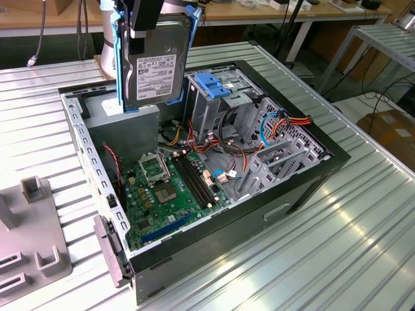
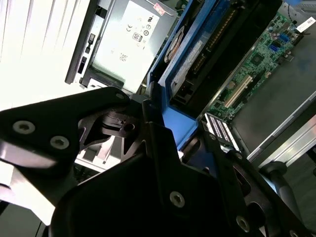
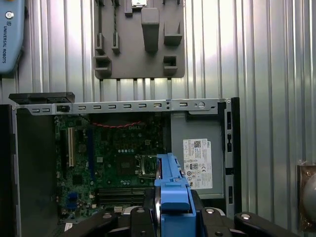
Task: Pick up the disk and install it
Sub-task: 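Insert the disk into the insertion slot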
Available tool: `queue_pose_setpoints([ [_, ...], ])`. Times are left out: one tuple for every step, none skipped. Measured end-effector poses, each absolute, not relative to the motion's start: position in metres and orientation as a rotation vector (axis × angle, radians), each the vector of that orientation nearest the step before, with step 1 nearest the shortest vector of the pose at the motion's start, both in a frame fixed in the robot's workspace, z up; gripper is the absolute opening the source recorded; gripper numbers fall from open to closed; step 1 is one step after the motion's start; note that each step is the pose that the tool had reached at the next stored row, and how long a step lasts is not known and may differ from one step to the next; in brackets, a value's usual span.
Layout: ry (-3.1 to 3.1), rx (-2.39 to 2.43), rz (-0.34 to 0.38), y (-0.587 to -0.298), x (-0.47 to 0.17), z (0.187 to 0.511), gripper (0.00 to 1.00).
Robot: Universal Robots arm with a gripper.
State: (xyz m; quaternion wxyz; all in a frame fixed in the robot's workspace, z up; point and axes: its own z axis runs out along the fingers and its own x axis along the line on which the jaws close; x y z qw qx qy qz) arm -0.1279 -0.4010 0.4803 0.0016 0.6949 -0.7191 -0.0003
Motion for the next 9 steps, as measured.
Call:
queue_pose_setpoints([
  [-2.257,2.181,-0.001,-0.4010,-0.1278,0.4803,0.37],
  [-2.257,2.181,-0.001,-0.4014,-0.1278,0.4803,0.37],
  [-2.257,2.181,-0.001,-0.4019,-0.1278,0.4803,0.37],
  [-2.257,2.181,-0.001,-0.4025,-0.1278,0.4803,0.37],
  [-2.257,2.181,-0.001,-0.4031,-0.1279,0.4803,0.37],
  [-2.257,2.181,-0.001,-0.4040,-0.1279,0.4803,0.37],
  [-2.257,2.181,-0.001,-0.4047,-0.1279,0.4803,0.37],
  [-2.257,2.181,-0.001,-0.4054,-0.1279,0.4804,0.37],
  [-2.257,2.181,-0.001,-0.4059,-0.1279,0.4804,0.37],
])
